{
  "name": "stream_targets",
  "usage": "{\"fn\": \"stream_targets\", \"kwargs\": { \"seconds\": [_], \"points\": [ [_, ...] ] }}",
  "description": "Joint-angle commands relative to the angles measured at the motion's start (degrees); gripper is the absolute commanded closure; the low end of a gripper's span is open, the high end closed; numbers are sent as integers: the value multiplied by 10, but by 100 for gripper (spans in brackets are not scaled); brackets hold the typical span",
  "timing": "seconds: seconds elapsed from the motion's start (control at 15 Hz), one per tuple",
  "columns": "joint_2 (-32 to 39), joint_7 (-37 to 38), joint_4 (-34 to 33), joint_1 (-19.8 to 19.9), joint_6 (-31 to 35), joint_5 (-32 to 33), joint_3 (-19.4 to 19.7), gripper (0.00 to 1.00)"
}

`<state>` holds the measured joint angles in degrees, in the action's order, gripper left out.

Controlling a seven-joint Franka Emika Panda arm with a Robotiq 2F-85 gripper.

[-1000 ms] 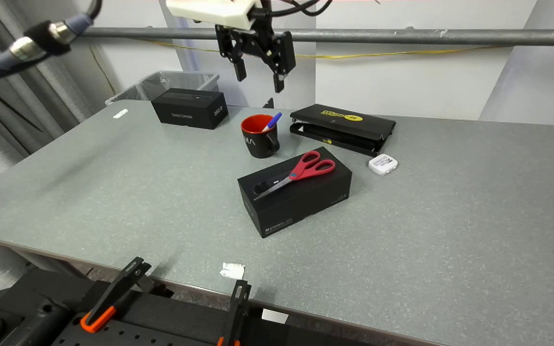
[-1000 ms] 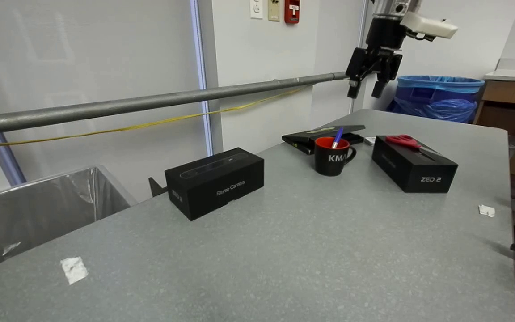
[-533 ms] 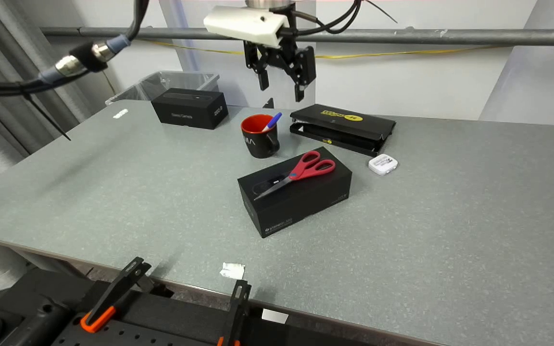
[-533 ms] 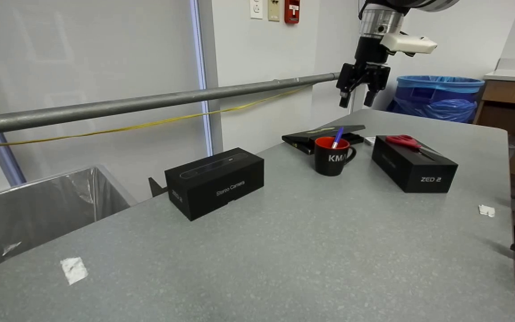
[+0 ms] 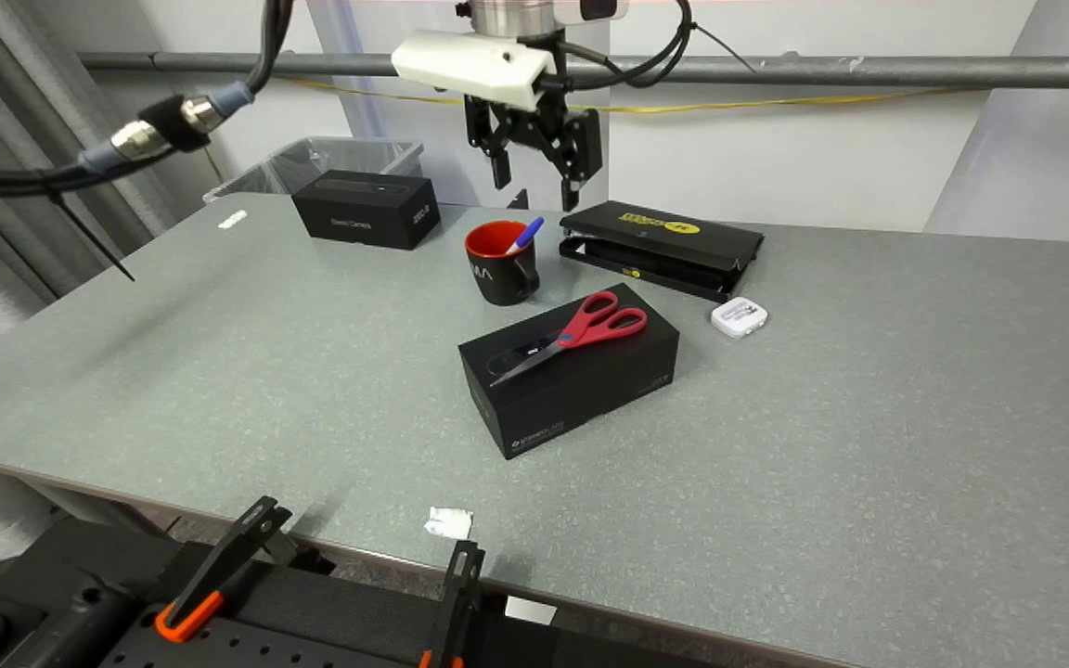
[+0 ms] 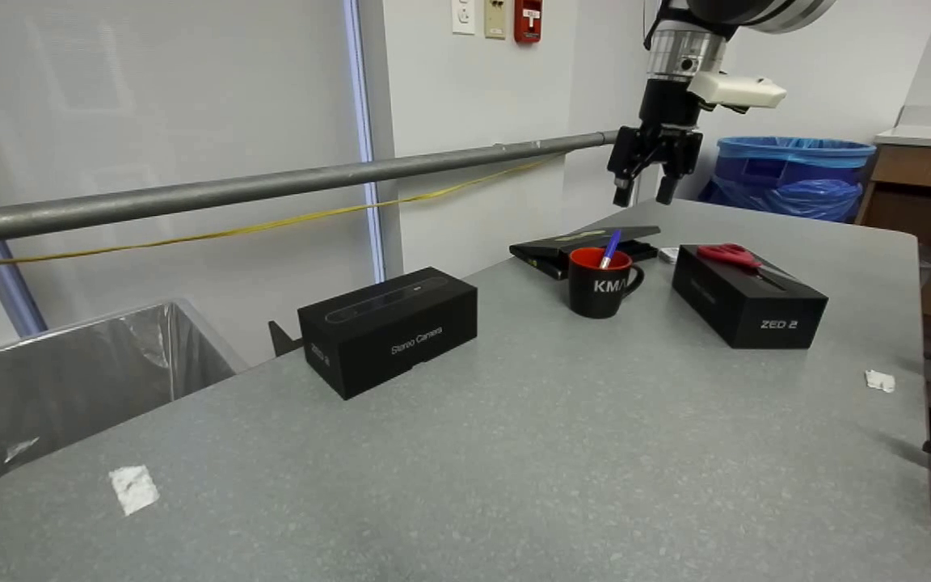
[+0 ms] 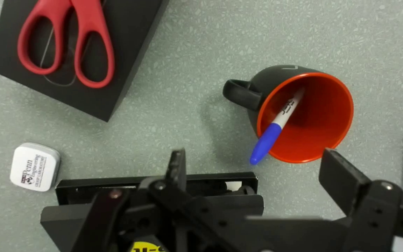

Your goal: Remove the blue pen from the red and black mug

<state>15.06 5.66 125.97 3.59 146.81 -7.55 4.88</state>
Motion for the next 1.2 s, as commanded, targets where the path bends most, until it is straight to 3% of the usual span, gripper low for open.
{"fn": "stream_targets", "kwargs": {
  "seconds": [0.0, 1.13],
  "points": [
    [31, -24, -30, 15, -22, -13, -8, 0],
    [107, -61, -110, 28, -55, -34, -40, 0]
  ]
}}
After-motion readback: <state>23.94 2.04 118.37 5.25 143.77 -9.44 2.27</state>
